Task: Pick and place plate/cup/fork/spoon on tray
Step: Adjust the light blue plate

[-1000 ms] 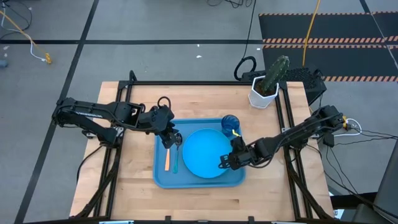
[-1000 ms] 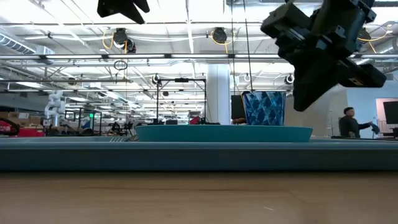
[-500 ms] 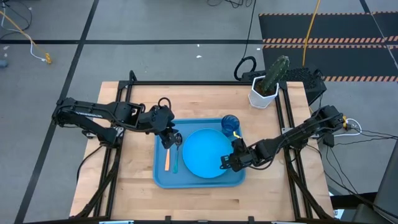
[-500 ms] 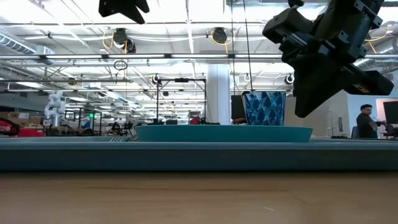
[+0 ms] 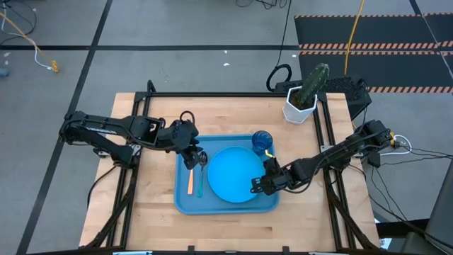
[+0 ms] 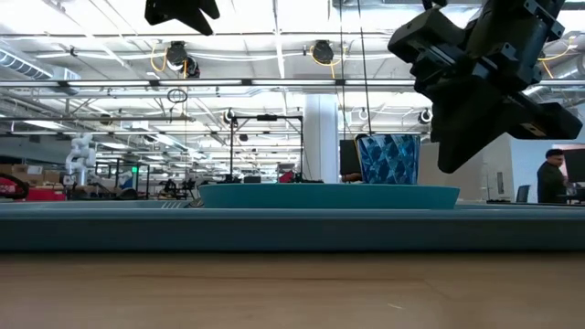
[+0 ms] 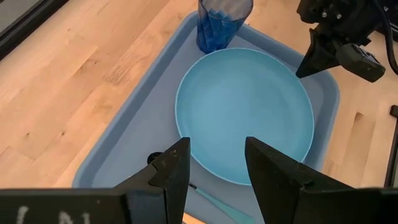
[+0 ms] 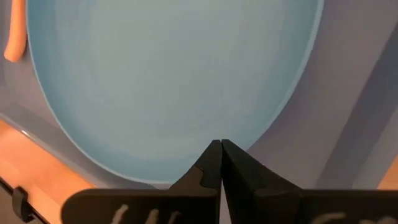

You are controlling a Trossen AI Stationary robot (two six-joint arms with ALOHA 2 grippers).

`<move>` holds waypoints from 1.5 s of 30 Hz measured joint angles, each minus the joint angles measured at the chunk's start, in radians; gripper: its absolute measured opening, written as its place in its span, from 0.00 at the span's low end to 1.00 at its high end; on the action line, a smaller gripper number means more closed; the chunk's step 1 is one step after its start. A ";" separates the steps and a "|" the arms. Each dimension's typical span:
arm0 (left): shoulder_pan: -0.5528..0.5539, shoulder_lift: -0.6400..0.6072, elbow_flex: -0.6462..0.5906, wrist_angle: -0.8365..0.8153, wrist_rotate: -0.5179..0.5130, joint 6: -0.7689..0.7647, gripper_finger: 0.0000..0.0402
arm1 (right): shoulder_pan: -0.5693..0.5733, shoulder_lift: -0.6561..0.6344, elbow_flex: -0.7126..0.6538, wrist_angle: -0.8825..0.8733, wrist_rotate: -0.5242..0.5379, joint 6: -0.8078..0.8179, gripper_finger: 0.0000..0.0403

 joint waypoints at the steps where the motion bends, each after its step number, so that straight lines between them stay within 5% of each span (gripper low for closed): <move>1: 0.000 0.000 0.000 0.000 0.000 0.000 0.39 | 0.002 0.000 0.000 -0.001 -0.002 -0.003 0.00; 19: -0.031 0.000 0.000 -0.002 -0.011 -0.023 0.39 | 0.006 0.004 0.000 -0.004 0.009 0.091 0.00; 29: -0.033 0.000 0.000 -0.021 -0.011 -0.022 0.39 | 0.004 0.095 0.000 0.179 -0.024 0.039 0.00; 45: -0.033 0.000 0.000 -0.049 -0.011 -0.012 0.39 | 0.006 0.100 0.000 0.132 -0.090 0.029 0.00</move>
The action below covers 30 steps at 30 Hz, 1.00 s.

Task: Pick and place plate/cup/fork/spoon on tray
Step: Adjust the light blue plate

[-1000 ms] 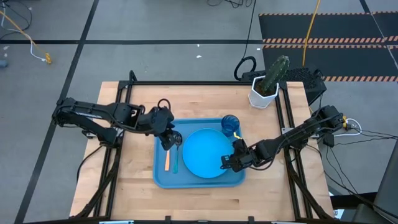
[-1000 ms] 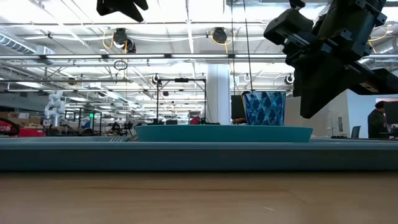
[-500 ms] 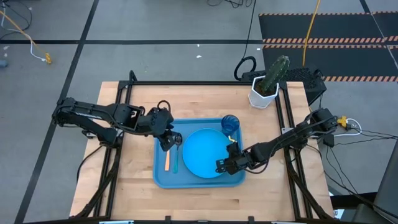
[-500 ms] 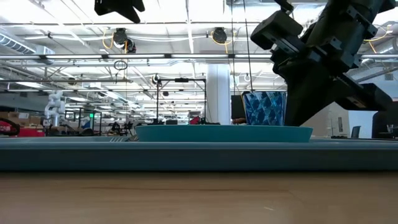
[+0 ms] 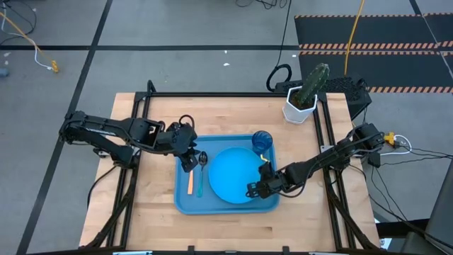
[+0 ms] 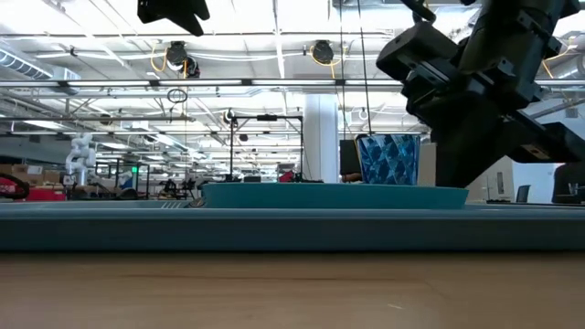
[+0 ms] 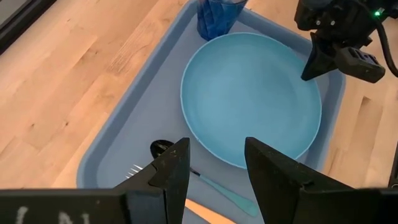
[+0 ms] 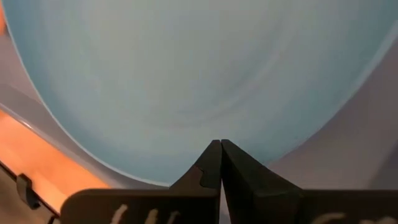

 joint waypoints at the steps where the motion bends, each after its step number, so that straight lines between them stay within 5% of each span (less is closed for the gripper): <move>1: 0.000 0.000 0.000 0.000 0.000 0.000 0.39 | 0.000 0.000 0.000 0.000 -0.011 -0.004 0.00; 20: 0.000 0.000 0.000 0.000 0.000 0.014 0.39 | 0.007 -0.006 0.000 0.069 -0.091 -0.094 0.00; 26: 0.000 0.000 0.000 0.000 0.000 0.012 0.39 | 0.007 -0.022 0.000 0.125 -0.035 -0.152 0.00; 30: 0.000 0.000 0.000 0.000 0.000 0.007 0.39 | 0.008 -0.075 0.000 0.018 0.092 -0.115 0.00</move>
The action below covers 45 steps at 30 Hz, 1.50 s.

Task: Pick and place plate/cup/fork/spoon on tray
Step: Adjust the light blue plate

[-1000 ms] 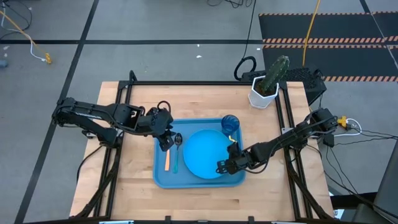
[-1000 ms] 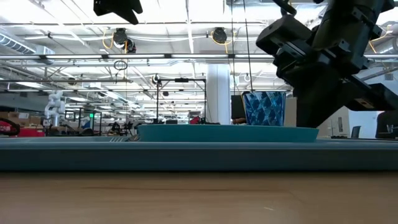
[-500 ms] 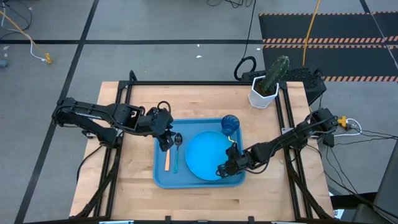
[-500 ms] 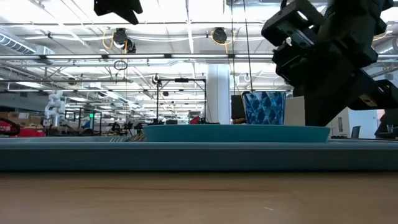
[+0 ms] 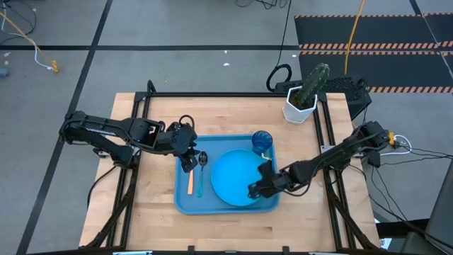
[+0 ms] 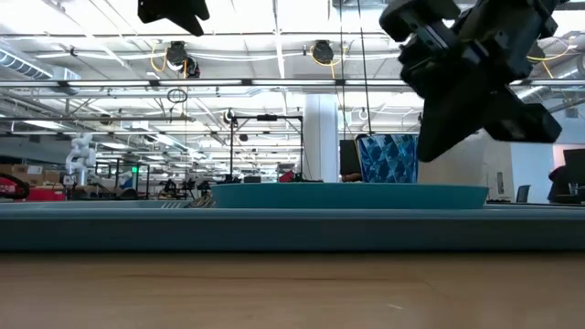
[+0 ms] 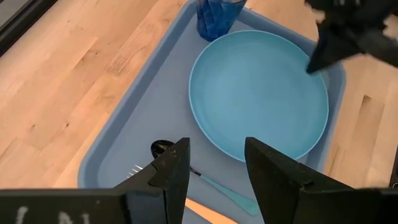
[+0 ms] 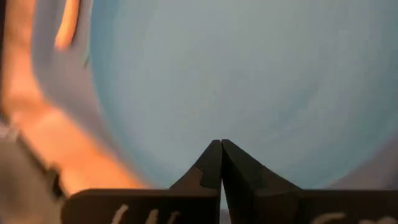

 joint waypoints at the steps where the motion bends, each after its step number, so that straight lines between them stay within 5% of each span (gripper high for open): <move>1: 0.000 0.000 0.000 0.000 0.000 0.000 0.39 | 0.000 -0.018 0.000 -0.040 0.035 0.019 0.00; 6: 0.000 0.000 0.000 -0.002 0.000 -0.003 0.39 | 0.000 -0.094 0.000 -0.334 0.129 0.144 0.00; 11: 0.000 0.000 0.000 -0.002 0.000 -0.003 0.39 | -0.001 -0.102 0.000 -0.529 0.102 0.217 0.00; 45: 0.000 0.000 0.000 0.001 0.000 -0.011 0.39 | -0.009 -0.002 0.000 -0.291 0.019 0.096 0.00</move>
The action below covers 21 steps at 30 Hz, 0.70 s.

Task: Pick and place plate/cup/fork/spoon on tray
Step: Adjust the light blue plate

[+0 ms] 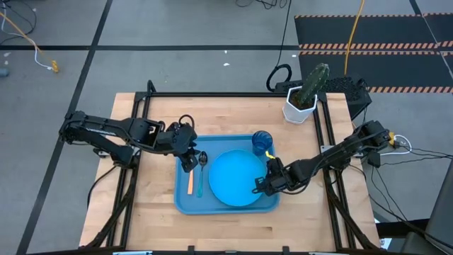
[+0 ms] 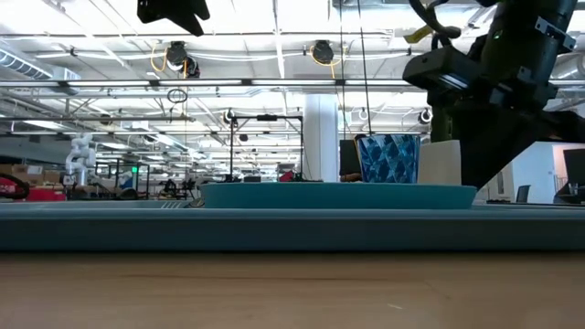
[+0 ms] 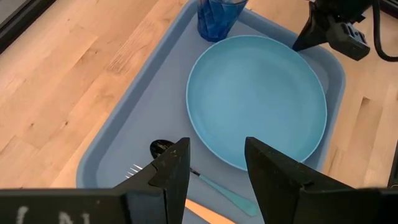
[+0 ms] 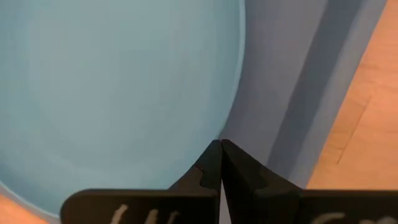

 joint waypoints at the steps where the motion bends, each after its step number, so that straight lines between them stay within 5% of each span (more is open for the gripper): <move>1: 0.000 0.000 0.000 0.000 0.000 0.000 0.39 | 0.001 0.000 0.000 0.003 -0.014 0.000 0.00; 21: 0.007 0.000 0.000 -0.104 0.000 0.039 0.39 | 0.070 0.000 0.000 -0.007 -0.083 -0.011 0.00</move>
